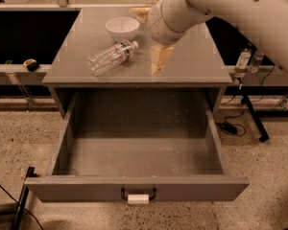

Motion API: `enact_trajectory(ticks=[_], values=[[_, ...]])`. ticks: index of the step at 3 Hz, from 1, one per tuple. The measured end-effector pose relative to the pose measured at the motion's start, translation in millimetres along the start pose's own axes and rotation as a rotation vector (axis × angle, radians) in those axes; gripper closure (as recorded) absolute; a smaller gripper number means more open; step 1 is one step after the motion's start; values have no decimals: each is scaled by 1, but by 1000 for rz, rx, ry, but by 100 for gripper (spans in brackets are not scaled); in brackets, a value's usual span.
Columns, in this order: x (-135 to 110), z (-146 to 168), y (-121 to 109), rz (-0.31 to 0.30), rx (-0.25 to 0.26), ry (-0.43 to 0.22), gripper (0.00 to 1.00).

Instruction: Place water bottle into top drawer

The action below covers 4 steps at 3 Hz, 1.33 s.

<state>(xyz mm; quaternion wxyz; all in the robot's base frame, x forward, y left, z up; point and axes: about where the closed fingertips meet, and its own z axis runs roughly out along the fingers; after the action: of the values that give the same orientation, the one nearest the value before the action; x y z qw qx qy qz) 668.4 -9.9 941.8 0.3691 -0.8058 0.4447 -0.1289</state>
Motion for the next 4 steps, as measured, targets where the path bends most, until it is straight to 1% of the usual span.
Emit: enact_trajectory(ticks=[1,2,3,4], values=[[-9,36,-23,-13,42,-33,2],[-16,70,-43,-30,61,-45,17],[-13,101,-46,-36,44,-52,21],[-16,116,-47,-62,49,-76,24]])
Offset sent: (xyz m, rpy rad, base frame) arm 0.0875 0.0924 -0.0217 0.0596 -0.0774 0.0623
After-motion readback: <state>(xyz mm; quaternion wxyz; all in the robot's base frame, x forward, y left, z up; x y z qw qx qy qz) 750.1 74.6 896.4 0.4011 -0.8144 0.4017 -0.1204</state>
